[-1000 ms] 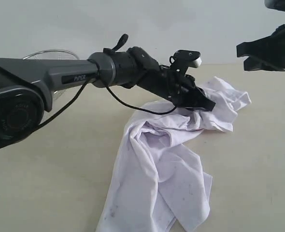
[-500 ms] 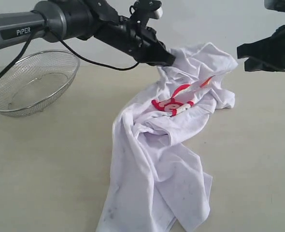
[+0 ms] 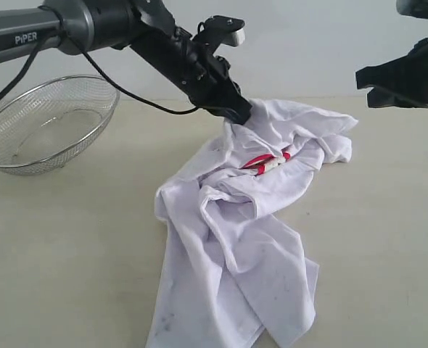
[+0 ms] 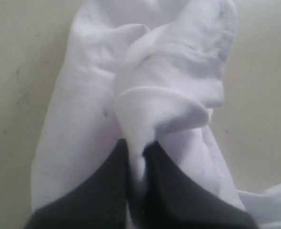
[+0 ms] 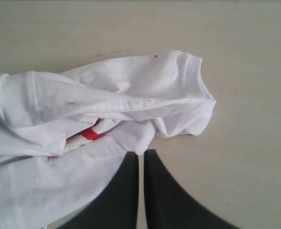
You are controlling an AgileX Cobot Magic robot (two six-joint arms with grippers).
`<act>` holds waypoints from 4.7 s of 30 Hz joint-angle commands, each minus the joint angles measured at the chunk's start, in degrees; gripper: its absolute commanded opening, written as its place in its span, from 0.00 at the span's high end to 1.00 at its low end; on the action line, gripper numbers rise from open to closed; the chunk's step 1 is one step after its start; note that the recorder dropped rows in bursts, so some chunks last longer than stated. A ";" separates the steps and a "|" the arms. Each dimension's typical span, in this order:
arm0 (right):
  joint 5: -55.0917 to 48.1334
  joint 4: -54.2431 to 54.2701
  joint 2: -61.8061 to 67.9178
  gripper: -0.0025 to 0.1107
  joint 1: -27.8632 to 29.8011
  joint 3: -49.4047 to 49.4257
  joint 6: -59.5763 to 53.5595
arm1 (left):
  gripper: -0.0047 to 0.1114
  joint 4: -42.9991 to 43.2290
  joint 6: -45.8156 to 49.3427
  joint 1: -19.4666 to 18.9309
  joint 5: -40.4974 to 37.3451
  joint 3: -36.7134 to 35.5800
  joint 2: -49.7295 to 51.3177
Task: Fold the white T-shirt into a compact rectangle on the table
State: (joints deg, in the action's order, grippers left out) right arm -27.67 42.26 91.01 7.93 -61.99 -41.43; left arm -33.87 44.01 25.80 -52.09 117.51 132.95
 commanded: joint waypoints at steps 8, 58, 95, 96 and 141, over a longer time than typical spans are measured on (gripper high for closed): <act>0.39 -0.53 -0.50 0.98 0.23 0.15 -0.49 | 0.92 0.32 -3.34 -0.04 -11.06 -0.15 -5.24; -9.75 2.50 -0.50 0.98 -4.54 0.15 -5.65 | 0.35 -8.01 -13.16 -19.22 16.99 -0.15 6.09; -1.12 -1.03 -0.50 0.98 -30.34 15.29 -4.41 | 0.92 -60.74 37.55 8.23 32.32 -79.19 -32.55; -1.12 -1.03 -0.50 0.98 -30.41 15.29 -3.63 | 0.92 -60.74 37.21 8.23 31.86 -79.48 -32.09; 1.29 -0.11 7.60 0.98 -41.25 14.55 4.88 | 0.92 -57.18 32.67 4.62 55.29 -96.54 -43.27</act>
State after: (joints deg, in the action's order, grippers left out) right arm -27.34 42.05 98.67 -32.22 -47.26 -36.82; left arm -91.03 77.19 30.75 -1.86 21.75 90.88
